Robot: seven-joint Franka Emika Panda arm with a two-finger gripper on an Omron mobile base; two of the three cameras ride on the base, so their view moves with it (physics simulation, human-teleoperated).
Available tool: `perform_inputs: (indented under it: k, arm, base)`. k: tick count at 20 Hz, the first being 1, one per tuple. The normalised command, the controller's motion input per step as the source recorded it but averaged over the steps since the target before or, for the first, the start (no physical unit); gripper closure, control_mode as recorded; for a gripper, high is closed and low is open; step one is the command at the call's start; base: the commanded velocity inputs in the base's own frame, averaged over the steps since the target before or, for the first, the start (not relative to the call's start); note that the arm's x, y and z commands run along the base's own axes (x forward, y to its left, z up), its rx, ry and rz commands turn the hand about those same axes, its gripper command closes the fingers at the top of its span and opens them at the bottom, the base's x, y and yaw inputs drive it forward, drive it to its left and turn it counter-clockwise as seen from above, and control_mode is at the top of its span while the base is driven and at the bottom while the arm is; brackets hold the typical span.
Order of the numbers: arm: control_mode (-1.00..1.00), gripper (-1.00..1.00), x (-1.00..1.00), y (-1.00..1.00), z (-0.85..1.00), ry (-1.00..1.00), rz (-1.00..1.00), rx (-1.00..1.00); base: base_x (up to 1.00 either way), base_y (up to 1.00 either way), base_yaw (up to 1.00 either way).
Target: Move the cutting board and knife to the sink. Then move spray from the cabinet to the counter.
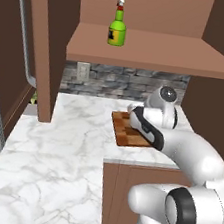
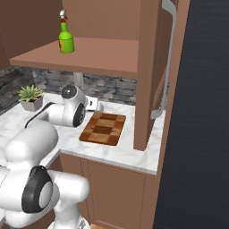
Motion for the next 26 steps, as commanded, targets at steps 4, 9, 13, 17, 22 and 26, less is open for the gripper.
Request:
perform_inputs:
  k: [4, 9, 13, 17, 22, 26]
  arm:
    - [-1.0, -1.0, 0.02, 0.03, -0.01, 0.04, 0.08, 0.04]
    - [-1.0, -1.0, 0.0, 0.1, -0.14, 0.01, 0.1, 0.03]
    - [-1.0, -1.0, 0.09, 0.25, -0.31, 0.0, 0.0, 0.0]
    - [-1.0, -1.0, 0.27, 0.29, -0.25, 0.0, 0.0, -0.01]
    - [-1.0, -1.0, 0.4, 0.16, -0.17, 0.0, 0.0, 0.0]
    - [-1.0, -1.0, 0.45, 0.04, -0.03, 0.0, 0.0, 0.0]
  base:
    - [0.0, 0.0, 0.0]
    - [0.0, 0.0, 0.0]
    - [0.0, 0.0, 0.0]
    - [0.0, 0.0, 0.0]
    - [0.0, 0.0, 0.0]
    - [0.0, 0.0, 0.0]
